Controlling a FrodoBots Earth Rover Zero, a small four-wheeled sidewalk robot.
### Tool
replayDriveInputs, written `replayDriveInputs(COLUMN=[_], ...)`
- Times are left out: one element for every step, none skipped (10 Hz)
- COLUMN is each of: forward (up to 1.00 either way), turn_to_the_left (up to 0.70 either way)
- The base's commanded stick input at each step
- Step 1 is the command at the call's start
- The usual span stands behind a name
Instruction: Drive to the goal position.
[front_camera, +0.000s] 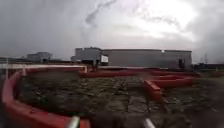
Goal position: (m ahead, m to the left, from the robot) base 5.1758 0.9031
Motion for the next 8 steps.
replayDriveInputs(forward=[0.7,0.7,0.7,0.7,0.7,0.7,0.7,0.7], turn_to_the_left=[0.0,0.0,0.0,0.0,0.0,0.0,0.0,0.0])
